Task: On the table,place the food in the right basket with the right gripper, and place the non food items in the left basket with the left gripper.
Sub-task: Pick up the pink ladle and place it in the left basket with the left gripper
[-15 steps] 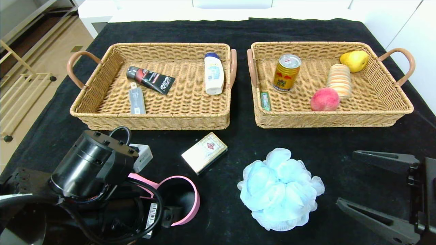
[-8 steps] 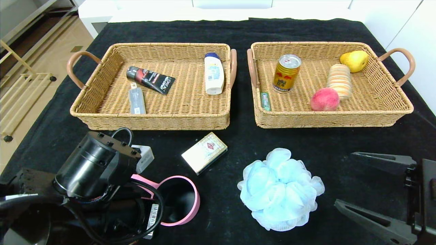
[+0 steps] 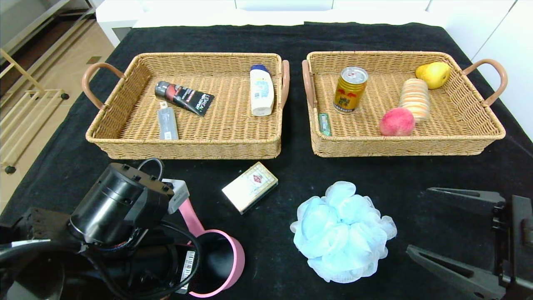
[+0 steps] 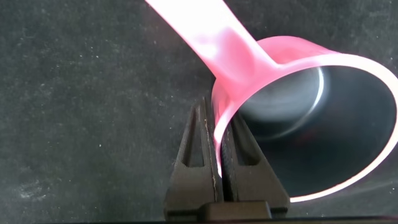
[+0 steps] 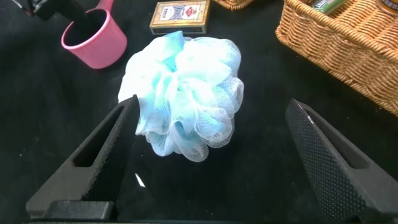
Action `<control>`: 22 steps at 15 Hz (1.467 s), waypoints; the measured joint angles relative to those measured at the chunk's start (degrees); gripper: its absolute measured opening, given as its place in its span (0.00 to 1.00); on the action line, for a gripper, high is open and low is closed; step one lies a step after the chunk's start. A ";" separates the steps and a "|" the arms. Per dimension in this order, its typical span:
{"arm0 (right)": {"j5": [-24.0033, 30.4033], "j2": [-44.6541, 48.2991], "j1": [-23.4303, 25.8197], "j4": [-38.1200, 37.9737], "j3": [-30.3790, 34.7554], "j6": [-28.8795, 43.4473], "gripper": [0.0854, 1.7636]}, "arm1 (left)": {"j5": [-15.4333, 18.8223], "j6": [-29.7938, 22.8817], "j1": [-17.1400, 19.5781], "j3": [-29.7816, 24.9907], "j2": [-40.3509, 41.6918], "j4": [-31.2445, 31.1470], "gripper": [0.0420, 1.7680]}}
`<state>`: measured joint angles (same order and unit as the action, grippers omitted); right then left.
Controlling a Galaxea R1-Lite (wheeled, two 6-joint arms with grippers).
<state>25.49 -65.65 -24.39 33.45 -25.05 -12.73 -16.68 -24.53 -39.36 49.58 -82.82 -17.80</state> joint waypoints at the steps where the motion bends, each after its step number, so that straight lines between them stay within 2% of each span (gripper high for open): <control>1: 0.02 -0.01 0.00 0.01 0.00 -0.02 0.97 | 0.01 0.00 0.04 0.00 0.00 0.00 0.07; 9: 0.09 -0.37 0.12 0.00 0.17 -0.09 0.97 | 0.67 0.57 0.10 0.23 0.72 0.07 0.07; 13: 0.11 -0.32 -0.09 0.01 0.41 -0.11 0.97 | 1.77 5.85 0.04 -0.07 5.10 3.06 0.07; 17: 0.09 -0.11 -0.27 0.01 0.69 -0.44 0.97 | 1.99 6.29 0.23 -0.24 8.77 4.85 0.07; 19: 0.11 -0.09 -0.27 0.01 0.72 -0.44 0.97 | 1.88 6.51 1.48 -0.11 9.40 8.98 0.07; 22: 0.11 -0.01 -0.27 0.01 0.72 -0.46 0.97 | 2.84 9.18 5.85 1.55 9.05 14.82 0.07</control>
<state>25.60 -65.66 -24.66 33.46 -24.33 -13.19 -13.84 -15.35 -33.51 51.13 -73.78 -2.97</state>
